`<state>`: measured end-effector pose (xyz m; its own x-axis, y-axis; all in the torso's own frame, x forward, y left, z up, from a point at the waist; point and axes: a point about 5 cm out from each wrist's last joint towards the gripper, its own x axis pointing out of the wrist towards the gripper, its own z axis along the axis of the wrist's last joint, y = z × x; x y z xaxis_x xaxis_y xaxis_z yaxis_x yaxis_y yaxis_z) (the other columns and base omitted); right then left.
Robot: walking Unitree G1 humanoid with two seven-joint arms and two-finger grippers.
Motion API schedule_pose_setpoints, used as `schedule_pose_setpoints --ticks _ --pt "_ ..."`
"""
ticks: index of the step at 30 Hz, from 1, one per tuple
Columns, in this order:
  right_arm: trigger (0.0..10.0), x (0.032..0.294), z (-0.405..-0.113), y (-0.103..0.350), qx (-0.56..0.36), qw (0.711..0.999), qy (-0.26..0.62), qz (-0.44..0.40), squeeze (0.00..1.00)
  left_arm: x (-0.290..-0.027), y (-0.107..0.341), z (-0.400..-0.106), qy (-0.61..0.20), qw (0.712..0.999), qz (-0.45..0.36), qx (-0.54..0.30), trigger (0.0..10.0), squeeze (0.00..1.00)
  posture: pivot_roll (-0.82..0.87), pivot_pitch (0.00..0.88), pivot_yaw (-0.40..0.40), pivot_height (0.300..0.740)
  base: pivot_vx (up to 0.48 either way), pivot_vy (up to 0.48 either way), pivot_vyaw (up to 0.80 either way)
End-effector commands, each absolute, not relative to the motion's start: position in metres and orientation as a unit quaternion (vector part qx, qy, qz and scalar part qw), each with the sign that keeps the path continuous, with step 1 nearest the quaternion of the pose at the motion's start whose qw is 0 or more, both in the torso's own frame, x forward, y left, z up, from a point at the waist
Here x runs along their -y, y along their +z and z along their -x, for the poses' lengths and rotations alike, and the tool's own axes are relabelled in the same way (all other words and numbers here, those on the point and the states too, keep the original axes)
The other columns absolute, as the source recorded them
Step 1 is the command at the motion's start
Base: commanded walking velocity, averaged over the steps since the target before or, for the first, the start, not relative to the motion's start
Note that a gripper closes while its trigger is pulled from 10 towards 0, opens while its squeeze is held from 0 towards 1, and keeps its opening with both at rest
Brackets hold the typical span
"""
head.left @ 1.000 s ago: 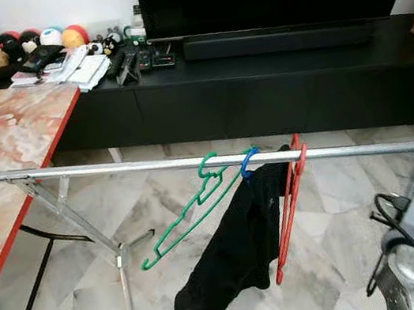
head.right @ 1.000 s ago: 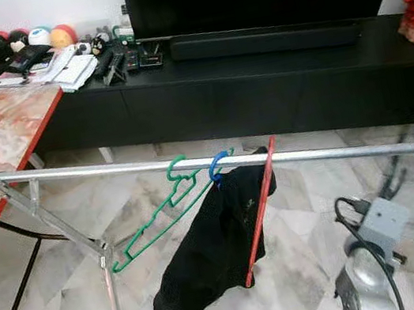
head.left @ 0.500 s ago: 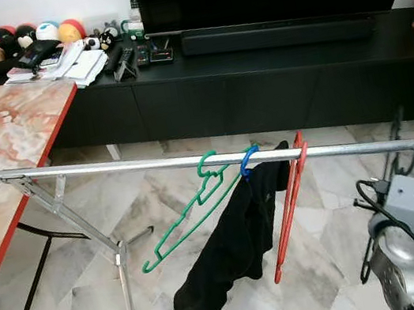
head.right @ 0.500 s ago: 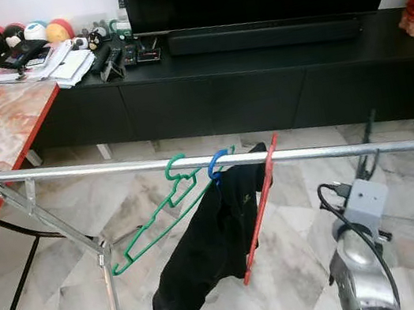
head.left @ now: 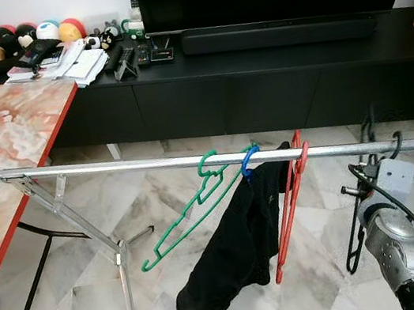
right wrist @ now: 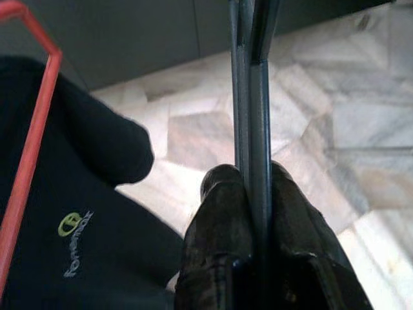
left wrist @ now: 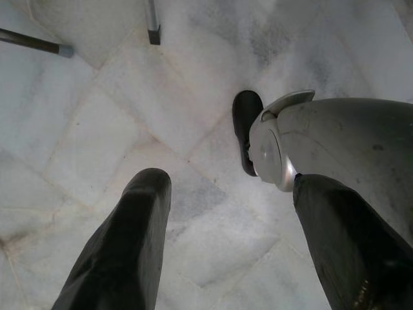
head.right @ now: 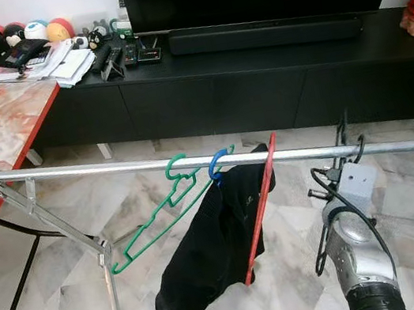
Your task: Hang hanger
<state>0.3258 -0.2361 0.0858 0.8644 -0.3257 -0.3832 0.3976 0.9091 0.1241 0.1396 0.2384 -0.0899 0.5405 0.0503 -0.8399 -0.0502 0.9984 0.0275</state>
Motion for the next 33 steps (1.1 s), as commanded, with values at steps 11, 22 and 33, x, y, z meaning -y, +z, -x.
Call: schedule_pose_setpoints --ticks 11,22,33 --pt "10.0 0.236 -0.319 0.096 -0.185 0.959 -0.178 -0.122 1.00 -0.238 -0.095 -0.126 0.030 0.864 0.004 -0.503 10.0 0.00 -0.04 0.166 -0.032 0.740 0.000 0.000 0.00" --pt "10.0 0.224 -0.292 0.106 -0.157 0.967 -0.187 -0.075 1.00 -0.228 -0.095 -0.135 0.025 0.866 0.005 -0.500 10.0 0.00 -0.05 0.189 -0.037 0.740 0.000 0.000 0.00" --pt "10.0 0.213 -0.255 0.132 -0.041 0.979 -0.193 -0.055 1.00 -0.197 -0.094 -0.156 0.006 0.873 0.009 -0.488 10.0 0.00 -0.06 0.191 -0.041 0.740 0.000 0.000 0.00"
